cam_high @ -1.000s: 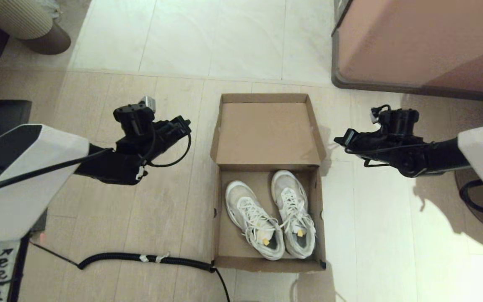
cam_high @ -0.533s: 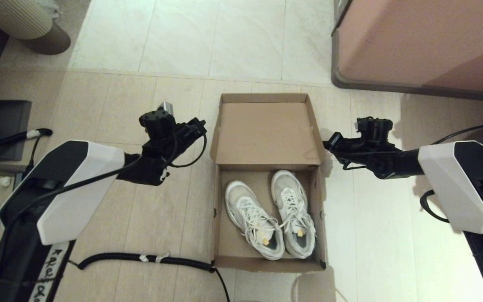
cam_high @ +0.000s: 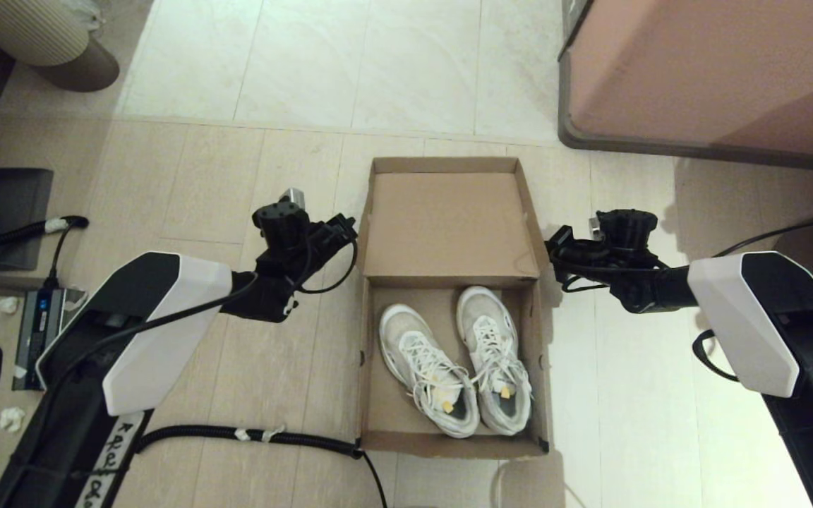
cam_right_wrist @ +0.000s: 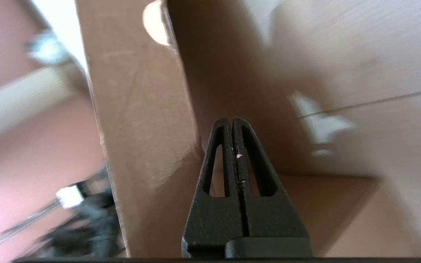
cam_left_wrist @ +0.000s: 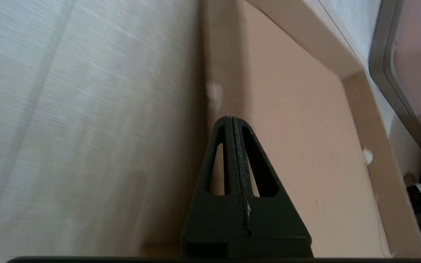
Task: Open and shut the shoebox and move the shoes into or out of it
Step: Close the shoe box
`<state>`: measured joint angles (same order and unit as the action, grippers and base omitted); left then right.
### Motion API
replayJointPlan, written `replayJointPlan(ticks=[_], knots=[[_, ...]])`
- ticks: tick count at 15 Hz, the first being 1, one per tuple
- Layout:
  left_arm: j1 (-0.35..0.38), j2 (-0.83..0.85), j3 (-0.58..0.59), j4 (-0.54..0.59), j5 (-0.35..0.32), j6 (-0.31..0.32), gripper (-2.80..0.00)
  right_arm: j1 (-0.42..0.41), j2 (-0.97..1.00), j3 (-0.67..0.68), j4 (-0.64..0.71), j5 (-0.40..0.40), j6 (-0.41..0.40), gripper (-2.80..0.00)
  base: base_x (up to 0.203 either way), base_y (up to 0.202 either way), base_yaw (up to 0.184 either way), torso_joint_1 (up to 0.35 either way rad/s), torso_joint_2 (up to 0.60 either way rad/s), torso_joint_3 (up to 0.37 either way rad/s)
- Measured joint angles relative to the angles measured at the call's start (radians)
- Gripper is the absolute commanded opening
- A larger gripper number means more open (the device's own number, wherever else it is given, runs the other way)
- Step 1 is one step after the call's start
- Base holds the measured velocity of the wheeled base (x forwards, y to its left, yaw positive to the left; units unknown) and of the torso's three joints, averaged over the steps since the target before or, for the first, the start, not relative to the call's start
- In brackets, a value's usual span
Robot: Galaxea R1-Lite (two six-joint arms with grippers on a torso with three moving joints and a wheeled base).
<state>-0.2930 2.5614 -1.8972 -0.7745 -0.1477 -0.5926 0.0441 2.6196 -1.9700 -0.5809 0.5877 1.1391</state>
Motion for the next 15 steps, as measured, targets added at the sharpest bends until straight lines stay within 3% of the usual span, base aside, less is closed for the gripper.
replayJointPlan(ticks=[10,12,15], knots=[[-0.024,0.038,-0.011,-0.007,-0.003,0.000,-2.80,-0.012,0.074,0.000,-0.369,0.246,0.465,-2.80,0.000,0.000,0.000,0.000,0.00,0.000],[-0.028,0.034,-0.011,-0.012,0.004,-0.001,-2.80,-0.018,0.088,0.000,-0.421,0.291,0.512,-2.80,0.000,0.000,0.000,0.000,0.00,0.000],[-0.030,0.000,-0.011,-0.012,0.019,-0.002,-2.80,-0.020,0.095,0.000,-0.428,0.315,0.516,-2.80,0.000,0.000,0.000,0.000,0.00,0.000]])
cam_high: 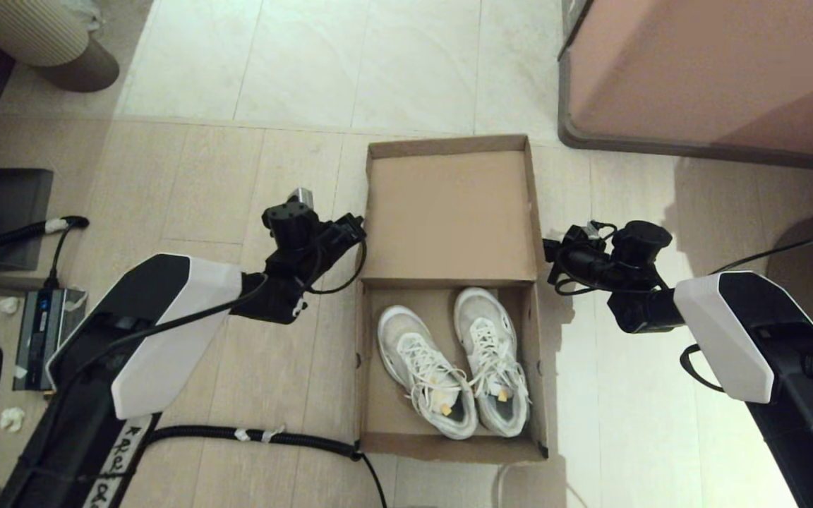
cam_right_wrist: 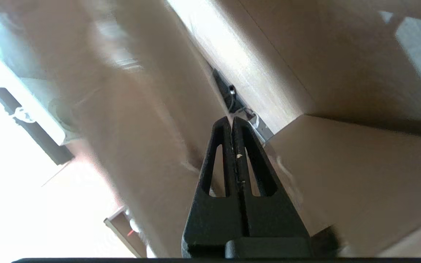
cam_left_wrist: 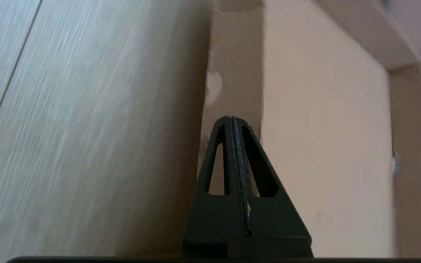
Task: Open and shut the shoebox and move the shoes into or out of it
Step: Close the shoe box
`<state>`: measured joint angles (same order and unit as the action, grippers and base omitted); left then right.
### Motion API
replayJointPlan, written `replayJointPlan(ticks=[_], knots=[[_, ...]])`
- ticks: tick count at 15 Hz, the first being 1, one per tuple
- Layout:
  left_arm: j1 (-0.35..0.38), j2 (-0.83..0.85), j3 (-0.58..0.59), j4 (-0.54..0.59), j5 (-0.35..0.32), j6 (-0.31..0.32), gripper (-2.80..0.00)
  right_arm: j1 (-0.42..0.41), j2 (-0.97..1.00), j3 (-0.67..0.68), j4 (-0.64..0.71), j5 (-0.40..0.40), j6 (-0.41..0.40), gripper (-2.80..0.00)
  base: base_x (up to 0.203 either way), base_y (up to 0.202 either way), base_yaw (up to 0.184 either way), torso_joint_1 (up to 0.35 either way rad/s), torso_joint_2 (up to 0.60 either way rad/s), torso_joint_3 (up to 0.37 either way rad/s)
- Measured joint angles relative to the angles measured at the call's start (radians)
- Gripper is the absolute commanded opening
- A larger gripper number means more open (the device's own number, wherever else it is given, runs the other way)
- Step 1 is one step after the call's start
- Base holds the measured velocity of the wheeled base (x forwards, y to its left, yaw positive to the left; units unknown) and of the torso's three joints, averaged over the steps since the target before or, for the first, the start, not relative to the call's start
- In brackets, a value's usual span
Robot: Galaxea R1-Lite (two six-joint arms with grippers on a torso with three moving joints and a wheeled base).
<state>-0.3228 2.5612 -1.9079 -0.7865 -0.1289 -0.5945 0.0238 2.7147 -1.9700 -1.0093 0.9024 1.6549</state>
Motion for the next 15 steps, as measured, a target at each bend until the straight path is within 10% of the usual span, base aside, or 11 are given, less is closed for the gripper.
replayJointPlan(ticks=[15], knots=[[-0.018,-0.204,0.007,0.007,0.031,-0.013,-2.80,-0.015,-0.063,0.001,-0.042,0.157,0.034,-2.80,0.000,0.000,0.000,0.000,0.00,0.000]])
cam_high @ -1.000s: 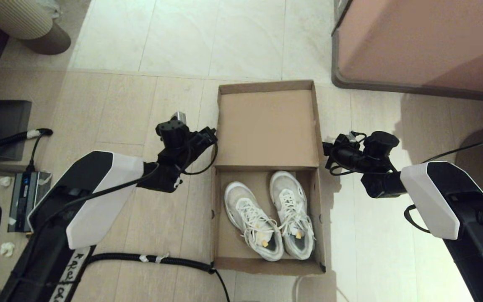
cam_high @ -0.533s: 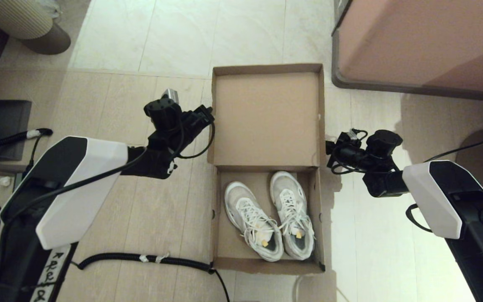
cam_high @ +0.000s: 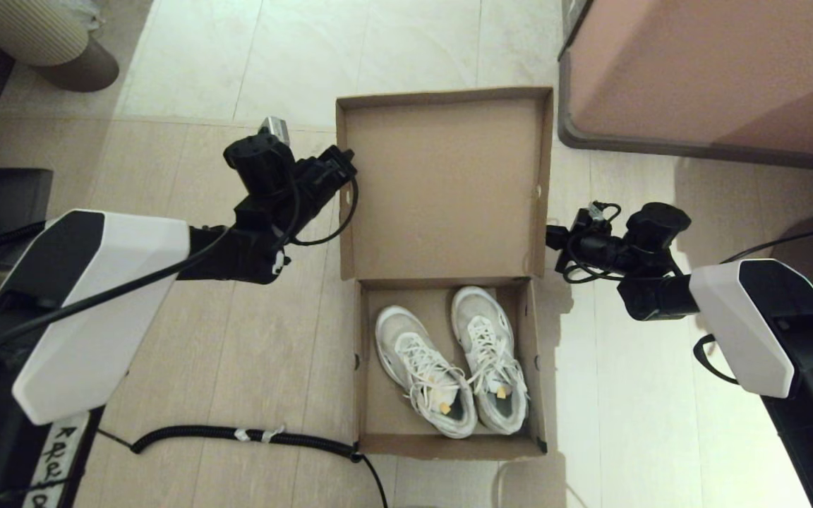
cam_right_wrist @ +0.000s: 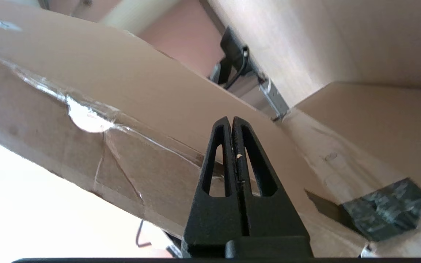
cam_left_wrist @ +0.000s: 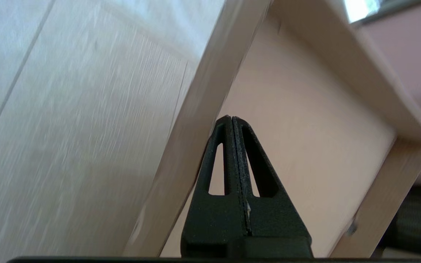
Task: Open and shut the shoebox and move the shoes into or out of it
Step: Close the shoe box
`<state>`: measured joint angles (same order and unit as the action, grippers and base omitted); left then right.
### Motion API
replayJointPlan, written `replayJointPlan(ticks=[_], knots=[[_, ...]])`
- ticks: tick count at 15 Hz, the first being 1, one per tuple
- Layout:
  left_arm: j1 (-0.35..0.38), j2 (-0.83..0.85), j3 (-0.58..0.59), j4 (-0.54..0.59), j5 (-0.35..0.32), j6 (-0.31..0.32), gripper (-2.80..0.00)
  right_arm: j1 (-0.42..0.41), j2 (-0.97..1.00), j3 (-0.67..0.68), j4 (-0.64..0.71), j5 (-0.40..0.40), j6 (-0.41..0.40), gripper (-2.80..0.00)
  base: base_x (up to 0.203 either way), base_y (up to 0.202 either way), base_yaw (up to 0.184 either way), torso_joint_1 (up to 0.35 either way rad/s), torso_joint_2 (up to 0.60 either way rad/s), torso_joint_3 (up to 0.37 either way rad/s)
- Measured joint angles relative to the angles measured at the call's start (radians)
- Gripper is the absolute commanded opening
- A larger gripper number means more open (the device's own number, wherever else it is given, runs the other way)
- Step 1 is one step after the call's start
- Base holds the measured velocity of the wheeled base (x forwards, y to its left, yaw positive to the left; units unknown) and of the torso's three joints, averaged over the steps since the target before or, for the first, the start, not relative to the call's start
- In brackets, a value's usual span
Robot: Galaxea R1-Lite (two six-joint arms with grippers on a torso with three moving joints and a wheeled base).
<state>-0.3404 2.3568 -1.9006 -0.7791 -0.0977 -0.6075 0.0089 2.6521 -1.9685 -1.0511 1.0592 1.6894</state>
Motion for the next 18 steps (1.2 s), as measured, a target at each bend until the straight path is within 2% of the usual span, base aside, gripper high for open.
replayJointPlan(ticks=[3,7,11,14,18], knots=[[-0.004,-0.021,-0.005,0.004,0.001,-0.006,-2.80,0.001,-0.008,0.000,-0.033,0.035,0.016,-2.80,0.000,0.000,0.000,0.000,0.00,0.000],[0.006,-0.031,-0.007,-0.006,0.008,-0.008,-2.80,0.001,-0.003,0.002,-0.126,0.047,0.105,-2.80,0.000,0.000,0.000,0.000,0.00,0.000],[0.034,-0.111,-0.009,-0.004,0.014,-0.009,-2.80,0.007,0.002,0.002,-0.140,0.061,0.115,-2.80,0.000,0.000,0.000,0.000,0.00,0.000],[0.070,-0.176,-0.006,-0.002,0.016,-0.009,-2.80,0.013,0.004,0.002,-0.140,0.063,0.115,-2.80,0.000,0.000,0.000,0.000,0.00,0.000],[0.168,-0.172,-0.005,-0.006,0.025,-0.023,-2.80,0.022,0.003,0.001,-0.142,0.062,0.116,-2.80,0.000,0.000,0.000,0.000,0.00,0.000]])
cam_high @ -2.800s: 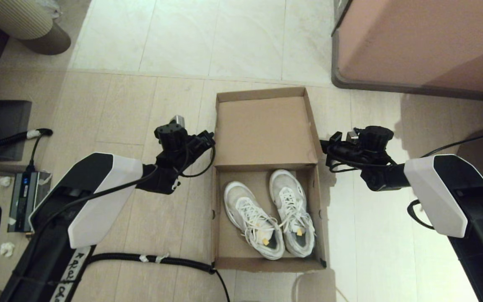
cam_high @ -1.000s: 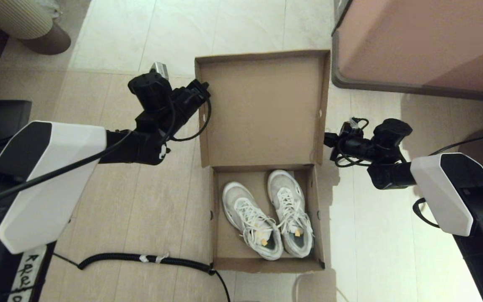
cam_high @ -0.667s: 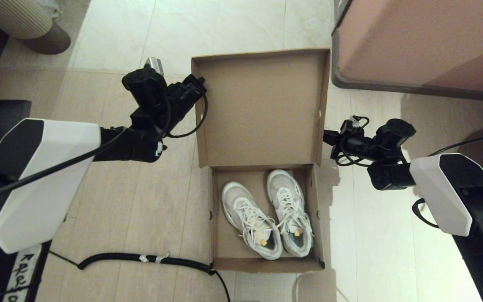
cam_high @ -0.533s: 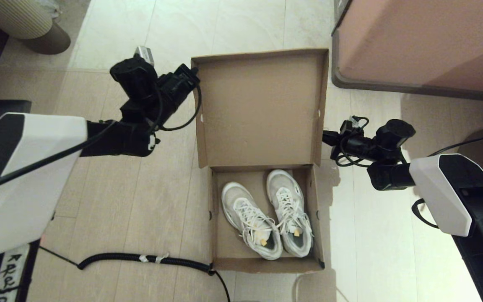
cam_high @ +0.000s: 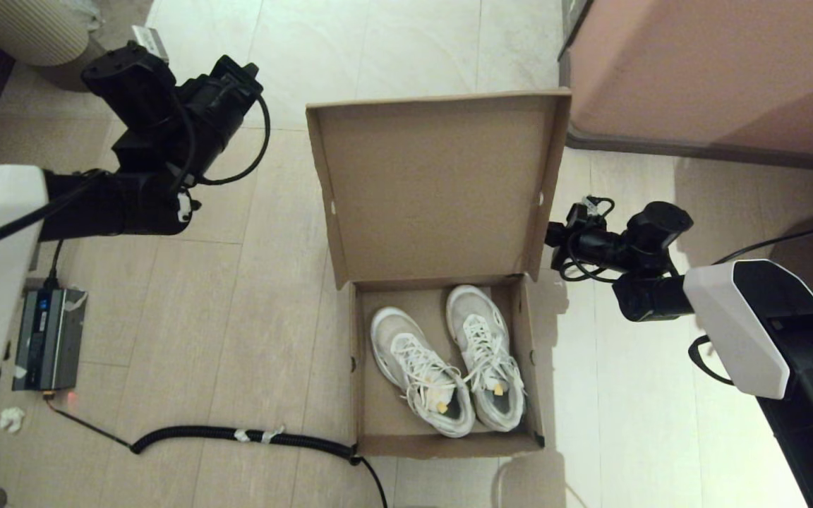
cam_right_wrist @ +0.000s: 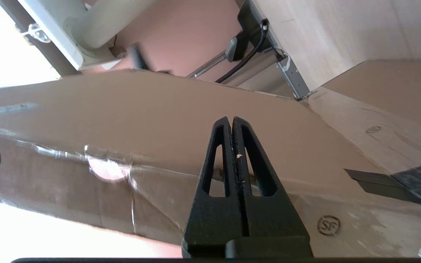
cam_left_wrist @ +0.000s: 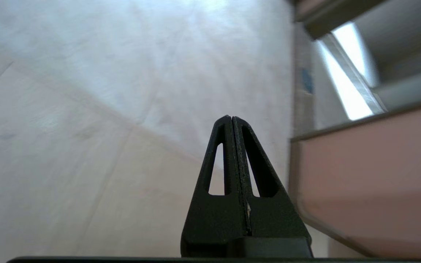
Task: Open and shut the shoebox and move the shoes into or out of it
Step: Close the shoe box
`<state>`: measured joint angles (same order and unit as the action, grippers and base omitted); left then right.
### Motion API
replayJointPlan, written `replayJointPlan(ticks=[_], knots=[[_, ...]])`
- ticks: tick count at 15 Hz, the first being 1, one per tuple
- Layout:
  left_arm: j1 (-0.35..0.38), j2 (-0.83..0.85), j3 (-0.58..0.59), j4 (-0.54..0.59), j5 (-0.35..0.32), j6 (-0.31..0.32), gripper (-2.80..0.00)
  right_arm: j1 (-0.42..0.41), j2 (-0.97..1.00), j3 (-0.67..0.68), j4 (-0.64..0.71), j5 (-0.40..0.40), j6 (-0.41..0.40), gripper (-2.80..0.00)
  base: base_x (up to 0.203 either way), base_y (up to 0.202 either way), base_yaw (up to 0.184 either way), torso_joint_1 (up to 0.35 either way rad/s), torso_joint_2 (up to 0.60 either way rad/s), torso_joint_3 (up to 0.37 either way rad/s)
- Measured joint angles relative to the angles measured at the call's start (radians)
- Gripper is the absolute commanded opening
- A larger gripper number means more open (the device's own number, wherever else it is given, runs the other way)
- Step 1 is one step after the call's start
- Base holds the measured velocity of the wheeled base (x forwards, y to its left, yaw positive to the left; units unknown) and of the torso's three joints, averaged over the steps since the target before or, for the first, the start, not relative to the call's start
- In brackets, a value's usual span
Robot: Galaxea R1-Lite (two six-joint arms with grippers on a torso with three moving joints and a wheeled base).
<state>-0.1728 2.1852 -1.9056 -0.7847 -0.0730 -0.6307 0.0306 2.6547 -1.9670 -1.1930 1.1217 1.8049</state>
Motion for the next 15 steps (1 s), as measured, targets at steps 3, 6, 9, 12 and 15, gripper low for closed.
replayJointPlan(ticks=[3,6,9,12,15], knots=[[0.027,0.078,-0.008,0.001,-0.065,-0.145,-2.80,0.005,-0.011,0.001,0.001,0.003,0.014,-2.80,0.000,0.000,0.000,0.000,0.00,0.000],[0.034,0.147,-0.021,-0.021,-0.144,-0.427,-2.80,0.007,-0.030,0.001,-0.001,0.049,0.053,-2.80,0.000,0.000,0.000,0.000,0.00,0.000],[0.030,0.192,-0.023,-0.030,-0.182,-0.637,-2.80,0.007,-0.055,0.011,-0.008,0.115,0.079,-2.80,0.000,0.000,0.000,0.000,0.00,0.000],[0.015,0.215,-0.024,-0.041,-0.309,-0.689,-2.80,0.006,-0.086,0.046,-0.008,0.168,0.080,-2.80,0.000,0.000,0.000,0.000,0.00,0.000],[-0.033,0.220,-0.023,-0.088,-0.368,-0.692,-2.80,0.000,-0.129,0.154,-0.042,0.198,0.080,-2.80,0.000,0.000,0.000,0.000,0.00,0.000]])
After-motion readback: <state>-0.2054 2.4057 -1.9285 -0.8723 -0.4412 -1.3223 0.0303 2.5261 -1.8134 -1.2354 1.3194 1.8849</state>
